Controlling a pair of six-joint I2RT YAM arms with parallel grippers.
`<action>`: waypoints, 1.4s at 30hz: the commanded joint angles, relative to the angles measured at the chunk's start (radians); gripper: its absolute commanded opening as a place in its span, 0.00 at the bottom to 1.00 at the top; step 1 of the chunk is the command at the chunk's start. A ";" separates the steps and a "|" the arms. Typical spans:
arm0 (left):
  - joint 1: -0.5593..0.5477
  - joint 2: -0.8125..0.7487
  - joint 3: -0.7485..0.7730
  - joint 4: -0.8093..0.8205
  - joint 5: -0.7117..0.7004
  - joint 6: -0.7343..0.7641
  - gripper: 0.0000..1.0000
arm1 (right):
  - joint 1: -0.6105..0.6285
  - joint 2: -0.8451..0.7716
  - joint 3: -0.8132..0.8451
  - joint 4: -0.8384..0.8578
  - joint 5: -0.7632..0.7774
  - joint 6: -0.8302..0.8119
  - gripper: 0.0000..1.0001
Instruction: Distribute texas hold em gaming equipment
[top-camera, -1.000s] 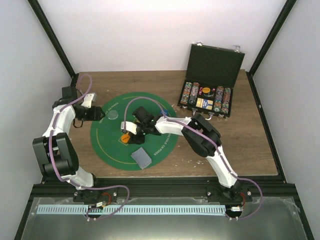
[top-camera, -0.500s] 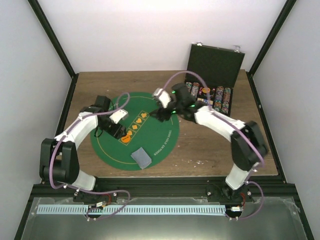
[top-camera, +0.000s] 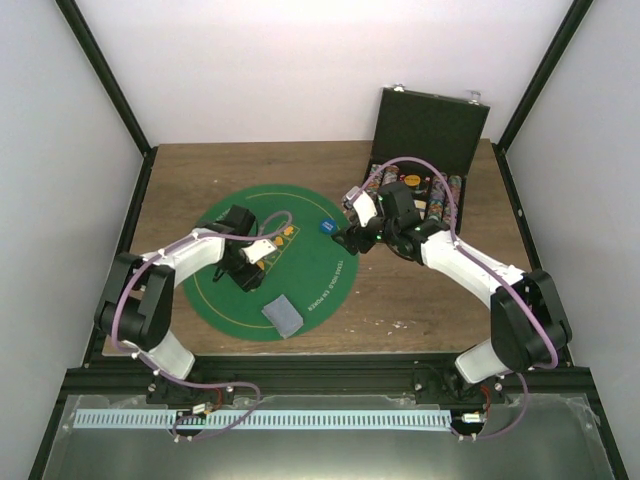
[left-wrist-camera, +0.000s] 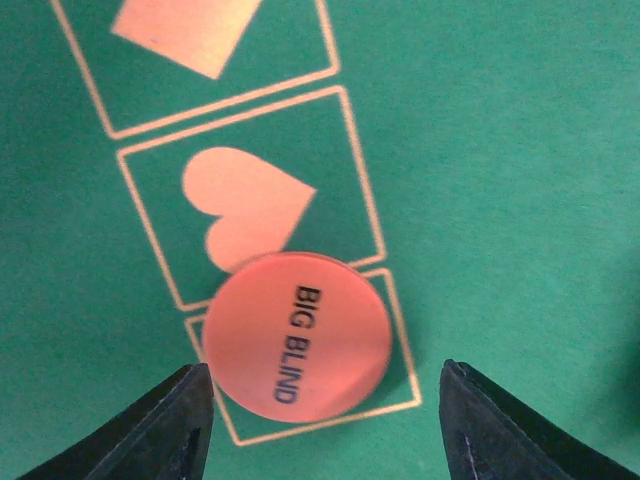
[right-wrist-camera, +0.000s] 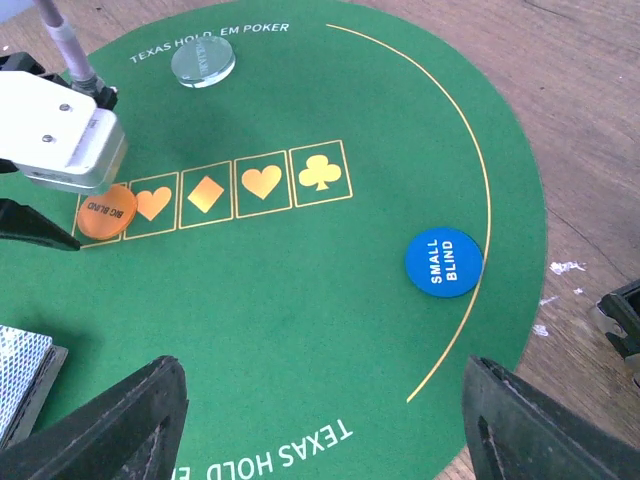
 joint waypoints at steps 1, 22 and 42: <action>-0.002 0.042 -0.011 0.075 -0.085 -0.025 0.62 | -0.003 -0.003 0.004 0.002 -0.013 0.005 0.76; -0.017 -0.029 -0.218 -0.040 -0.019 0.269 0.31 | -0.003 0.018 -0.017 0.004 0.001 -0.013 0.74; 0.012 -0.254 -0.254 -0.383 0.022 0.581 0.26 | -0.003 -0.018 -0.011 -0.009 0.008 -0.029 0.74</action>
